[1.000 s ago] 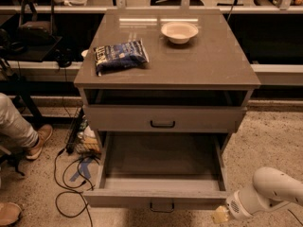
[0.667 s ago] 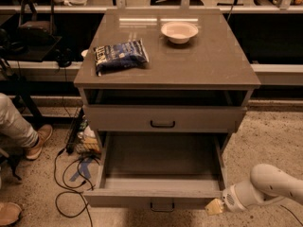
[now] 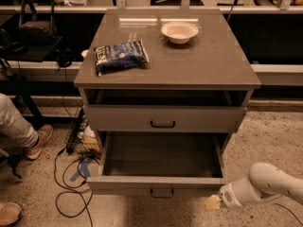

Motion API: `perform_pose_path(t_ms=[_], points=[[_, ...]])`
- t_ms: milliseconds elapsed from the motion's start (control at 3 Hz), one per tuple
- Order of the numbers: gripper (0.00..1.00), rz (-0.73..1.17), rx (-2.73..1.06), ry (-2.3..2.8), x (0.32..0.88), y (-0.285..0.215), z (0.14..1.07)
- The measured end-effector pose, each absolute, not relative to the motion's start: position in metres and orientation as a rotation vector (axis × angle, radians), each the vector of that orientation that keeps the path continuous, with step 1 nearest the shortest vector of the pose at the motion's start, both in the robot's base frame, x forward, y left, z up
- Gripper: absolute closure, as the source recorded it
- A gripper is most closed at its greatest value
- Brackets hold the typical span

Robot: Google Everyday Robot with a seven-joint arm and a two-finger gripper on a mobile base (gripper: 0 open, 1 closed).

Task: Close middle drawer

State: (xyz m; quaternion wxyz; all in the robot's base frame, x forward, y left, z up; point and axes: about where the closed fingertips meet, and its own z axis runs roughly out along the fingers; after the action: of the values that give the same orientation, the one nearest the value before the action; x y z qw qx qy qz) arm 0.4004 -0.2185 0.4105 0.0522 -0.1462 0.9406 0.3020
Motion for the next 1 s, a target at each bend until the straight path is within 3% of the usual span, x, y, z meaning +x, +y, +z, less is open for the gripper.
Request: perform_pose_path(t_ms=[667, 1000], points=[[1.0, 0.909, -0.296, 2.711, 0.466, -0.212, 0.405], [1.0, 0.909, -0.296, 2.711, 0.465, -0.212, 0.405]])
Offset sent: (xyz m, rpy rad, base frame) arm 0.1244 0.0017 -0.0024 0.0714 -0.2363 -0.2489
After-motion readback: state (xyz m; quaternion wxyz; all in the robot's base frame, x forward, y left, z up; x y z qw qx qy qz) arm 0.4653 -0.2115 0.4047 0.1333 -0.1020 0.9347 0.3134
